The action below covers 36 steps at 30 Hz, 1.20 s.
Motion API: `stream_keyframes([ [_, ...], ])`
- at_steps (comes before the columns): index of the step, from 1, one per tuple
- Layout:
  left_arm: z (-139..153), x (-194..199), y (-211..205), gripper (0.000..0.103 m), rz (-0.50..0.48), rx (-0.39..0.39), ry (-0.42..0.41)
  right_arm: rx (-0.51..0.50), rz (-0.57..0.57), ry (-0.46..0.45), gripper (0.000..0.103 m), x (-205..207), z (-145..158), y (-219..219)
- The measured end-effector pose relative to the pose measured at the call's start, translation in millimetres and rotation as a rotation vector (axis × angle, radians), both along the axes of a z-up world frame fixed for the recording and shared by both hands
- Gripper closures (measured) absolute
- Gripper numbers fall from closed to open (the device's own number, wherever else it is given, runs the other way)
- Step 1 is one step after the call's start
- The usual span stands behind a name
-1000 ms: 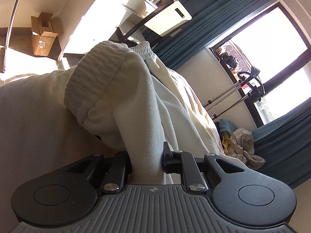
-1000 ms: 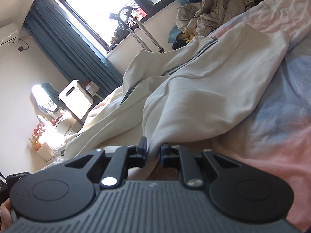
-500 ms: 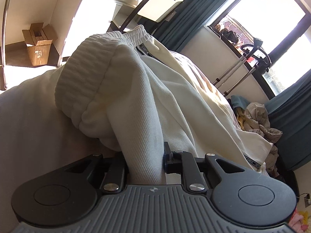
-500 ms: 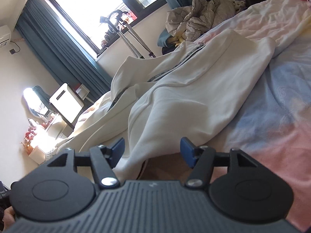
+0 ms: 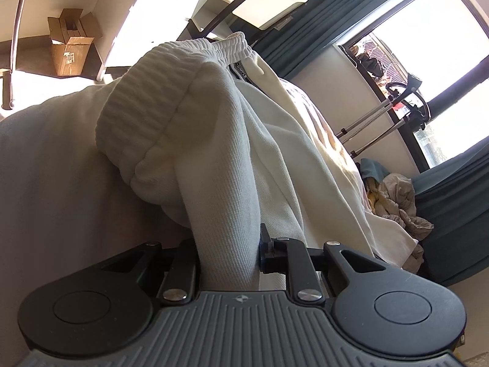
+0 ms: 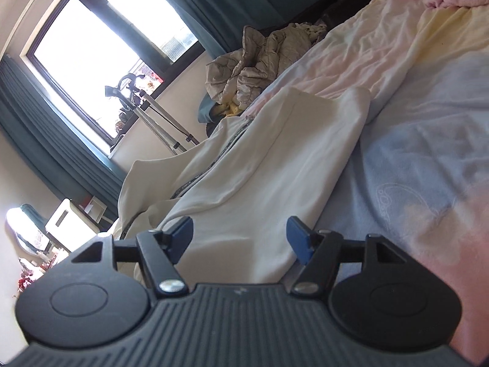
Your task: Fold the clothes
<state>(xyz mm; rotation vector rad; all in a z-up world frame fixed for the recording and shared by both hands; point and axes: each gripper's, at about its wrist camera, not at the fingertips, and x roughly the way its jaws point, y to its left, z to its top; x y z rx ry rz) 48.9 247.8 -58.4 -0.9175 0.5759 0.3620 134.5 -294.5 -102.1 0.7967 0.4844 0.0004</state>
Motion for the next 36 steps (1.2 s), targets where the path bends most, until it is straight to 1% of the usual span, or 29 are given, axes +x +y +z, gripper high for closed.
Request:
stream_keyframes([
  [3, 0, 0, 0, 0.082, 0.003, -0.008, -0.001, 0.078, -0.043, 0.024, 0.035, 4, -17, -14],
  [6, 2, -1, -1, 0.082, 0.011, -0.003, 0.003, 0.158, -0.074, 0.028, 0.035, 11, -32, -25],
  [8, 2, -2, -1, 0.082, 0.017, 0.0, 0.004, 0.153, -0.086, 0.036, 0.035, 18, -40, -29],
  [11, 3, -2, -1, 0.082, 0.022, 0.0, 0.005, 0.138, -0.094, 0.023, 0.035, 26, -53, -34],
  [14, 3, -2, -1, 0.082, 0.024, -0.005, 0.005, 0.167, -0.107, -0.005, 0.035, 32, -60, -38],
  [18, 2, 0, -2, 0.081, 0.034, 0.002, 0.011, 0.167, -0.11, -0.02, 0.035, 43, -61, -41],
  [24, 2, 3, -5, 0.081, 0.054, 0.021, 0.022, 0.258, -0.166, -0.087, 0.035, 61, -71, -64],
  [27, 3, 5, -5, 0.081, 0.065, 0.017, 0.021, 0.301, -0.19, -0.119, 0.035, 72, -75, -77],
  [30, 1, 7, -4, 0.081, 0.071, 0.009, 0.018, 0.316, -0.201, -0.144, 0.035, 83, -77, -85],
  [33, -1, 12, -4, 0.081, 0.065, 0.019, 0.021, 0.31, -0.208, -0.152, 0.035, 95, -77, -90],
  [34, -2, 13, -4, 0.081, 0.065, 0.023, 0.022, 0.293, -0.209, -0.138, 0.037, 100, -75, -91],
  [36, -3, 16, -4, 0.081, 0.068, 0.027, 0.022, 0.255, -0.21, -0.104, 0.046, 111, -70, -93],
])
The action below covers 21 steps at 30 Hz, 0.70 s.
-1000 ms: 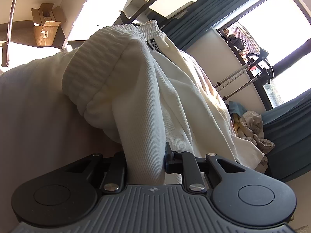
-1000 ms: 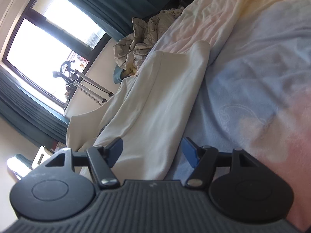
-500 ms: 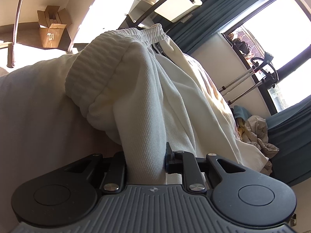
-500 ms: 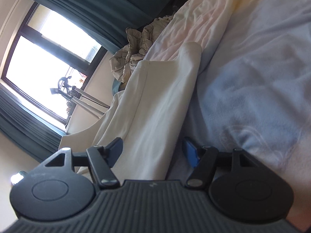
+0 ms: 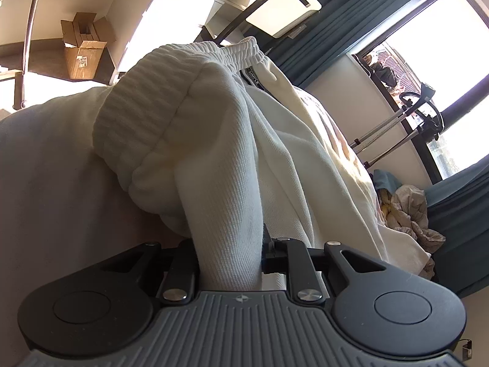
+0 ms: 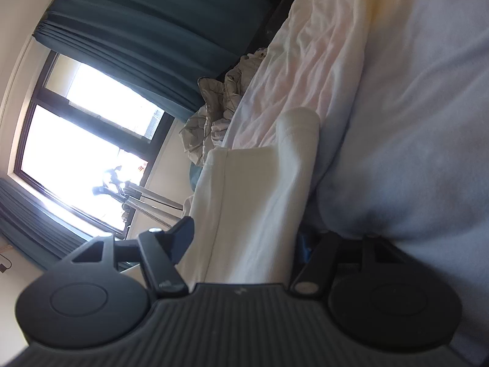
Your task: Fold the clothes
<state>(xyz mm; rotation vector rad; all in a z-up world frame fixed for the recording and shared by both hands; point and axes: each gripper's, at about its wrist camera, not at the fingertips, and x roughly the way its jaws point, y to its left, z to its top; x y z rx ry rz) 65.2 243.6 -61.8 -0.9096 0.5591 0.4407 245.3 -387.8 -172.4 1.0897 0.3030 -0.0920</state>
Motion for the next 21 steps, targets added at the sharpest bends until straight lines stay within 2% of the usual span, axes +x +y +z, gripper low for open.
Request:
stream_keyframes([
  [1, 0, 1, 0, 0.081, 0.004, -0.001, -0.003, -0.017, 0.001, 0.019, 0.066, 5, 2, -1],
  [2, 0, 2, 0, 0.081, 0.009, 0.0, -0.007, -0.04, -0.013, 0.052, 0.091, 8, 5, -4],
  [4, 2, 0, 0, 0.086, 0.031, 0.002, -0.036, -0.049, -0.029, 0.069, 0.098, 5, 7, -10],
  [5, 4, -1, 0, 0.086, 0.045, 0.004, -0.054, -0.079, -0.037, 0.072, 0.099, 3, 11, -12],
  [8, 12, -8, 2, 0.087, 0.077, 0.019, -0.109, -0.285, -0.043, 0.091, 0.1, -1, 39, -10],
  [9, 14, -12, 3, 0.088, 0.082, 0.006, -0.132, -0.307, -0.058, 0.08, 0.1, -5, 49, -14],
  [12, 20, -23, 9, 0.088, 0.097, -0.036, -0.196, -0.307, -0.121, 0.04, 0.1, -23, 81, -36],
  [16, 18, -41, 19, 0.088, 0.117, -0.163, -0.273, -0.324, -0.175, 0.029, 0.1, -59, 113, -70],
  [21, 27, -59, 11, 0.088, 0.093, -0.174, -0.276, -0.337, -0.198, 0.069, 0.1, -100, 126, -90],
])
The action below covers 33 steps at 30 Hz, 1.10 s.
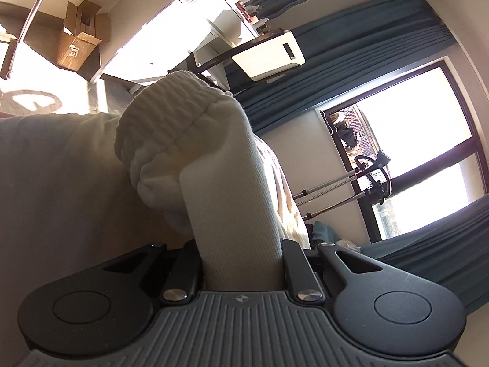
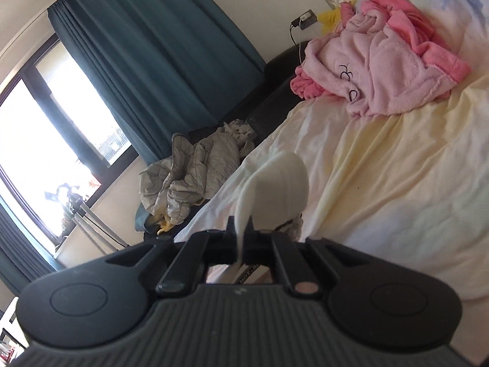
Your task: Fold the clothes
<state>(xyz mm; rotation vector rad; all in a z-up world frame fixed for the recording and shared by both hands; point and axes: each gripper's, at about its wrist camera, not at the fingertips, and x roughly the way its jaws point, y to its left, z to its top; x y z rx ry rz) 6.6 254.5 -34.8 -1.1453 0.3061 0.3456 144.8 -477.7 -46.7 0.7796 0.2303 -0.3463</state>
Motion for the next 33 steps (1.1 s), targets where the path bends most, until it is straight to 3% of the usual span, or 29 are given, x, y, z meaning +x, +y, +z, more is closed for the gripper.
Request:
stream_keyframes([
  [3, -8, -5, 4, 0.088, -0.015, -0.037, 0.079, 0.177, -0.043, 0.095, 0.1, -29, -19, -11],
  [6, -26, -5, 16, 0.087, -0.029, -0.145, 0.132, 0.416, -0.029, 0.225, 0.1, -47, -63, -25],
  [8, -35, -5, 23, 0.086, -0.03, -0.202, 0.141, 0.495, -0.02, 0.293, 0.099, -51, -86, -32],
  [10, -39, -4, 27, 0.084, -0.032, -0.216, 0.15, 0.543, -0.016, 0.286, 0.099, -54, -96, -36],
  [14, -40, -4, 33, 0.077, -0.041, -0.22, 0.173, 0.501, -0.007, 0.273, 0.095, -53, -89, -32],
  [16, -40, -7, 34, 0.064, -0.031, -0.217, 0.19, 0.449, -0.005, 0.295, 0.095, -50, -86, -30],
  [18, -39, -13, 36, 0.053, -0.009, -0.211, 0.196, 0.467, -0.013, 0.284, 0.094, -49, -89, -34],
  [21, -40, -23, 40, 0.048, 0.027, -0.24, 0.16, 0.493, -0.035, 0.285, 0.081, -49, -97, -42],
  [22, -42, -25, 42, 0.047, 0.038, -0.264, 0.143, 0.502, -0.042, 0.285, 0.07, -49, -100, -44],
  [23, -44, -27, 44, 0.047, 0.05, -0.29, 0.13, 0.507, -0.041, 0.274, 0.068, -48, -102, -46],
  [28, -58, -28, 56, 0.047, 0.13, -0.356, 0.119, 0.505, -0.019, 0.205, 0.069, -43, -102, -47],
  [32, -60, -24, 64, 0.05, 0.146, -0.335, 0.124, 0.459, -0.032, 0.123, 0.096, -42, -88, -44],
  [33, -58, -23, 64, 0.058, 0.147, -0.312, 0.13, 0.44, -0.03, 0.113, 0.097, -42, -83, -43],
])
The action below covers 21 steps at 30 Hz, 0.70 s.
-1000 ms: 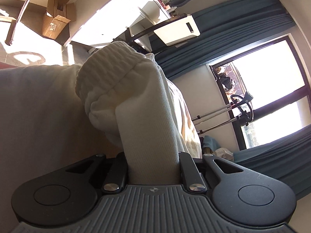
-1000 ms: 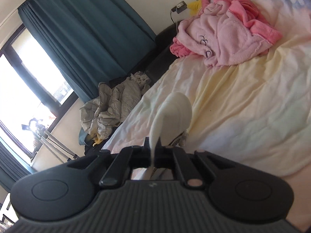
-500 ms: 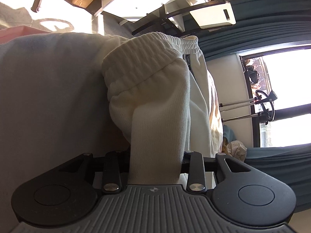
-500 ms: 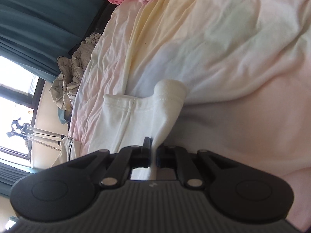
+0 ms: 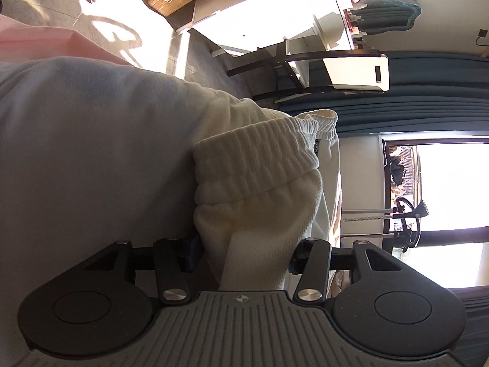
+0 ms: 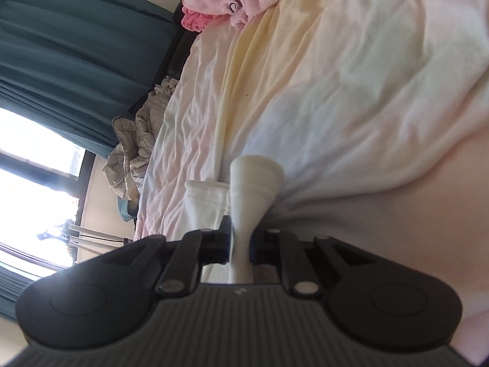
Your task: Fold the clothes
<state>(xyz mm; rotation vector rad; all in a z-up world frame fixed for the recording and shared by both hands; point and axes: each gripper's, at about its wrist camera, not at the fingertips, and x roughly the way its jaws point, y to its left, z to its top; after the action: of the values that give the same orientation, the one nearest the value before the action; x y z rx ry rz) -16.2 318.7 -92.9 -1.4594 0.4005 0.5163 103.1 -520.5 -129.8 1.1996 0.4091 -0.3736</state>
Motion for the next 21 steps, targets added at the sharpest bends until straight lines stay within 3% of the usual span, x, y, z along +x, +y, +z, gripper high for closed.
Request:
stream_keyframes([
  [3, 8, -5, -2, 0.082, 0.021, 0.046, -0.026, -0.08, 0.0, -0.024, 0.099, 0, 17, 4],
  [4, 11, -9, -2, 0.085, 0.033, 0.053, -0.056, -0.109, -0.014, -0.037, 0.1, -2, 22, 5],
  [7, 22, -18, -8, 0.086, 0.052, 0.109, -0.043, -0.135, -0.064, -0.081, 0.1, -10, 33, 5],
  [11, 19, -10, -9, 0.086, 0.022, 0.132, 0.081, -0.16, -0.072, 0.041, 0.1, -7, 26, 1],
  [14, 20, -6, -11, 0.083, -0.01, 0.165, 0.145, 0.009, -0.041, 0.127, 0.099, -6, -11, -10],
  [15, 21, -7, -12, 0.081, -0.014, 0.171, 0.151, 0.015, -0.032, 0.151, 0.099, -5, -16, -11],
  [18, 26, -9, -15, 0.071, -0.024, 0.197, 0.166, -0.022, -0.001, 0.183, 0.099, -3, -17, -9],
  [21, 34, -12, -18, 0.05, -0.033, 0.235, 0.186, -0.105, 0.036, 0.209, 0.094, 2, -8, -2],
])
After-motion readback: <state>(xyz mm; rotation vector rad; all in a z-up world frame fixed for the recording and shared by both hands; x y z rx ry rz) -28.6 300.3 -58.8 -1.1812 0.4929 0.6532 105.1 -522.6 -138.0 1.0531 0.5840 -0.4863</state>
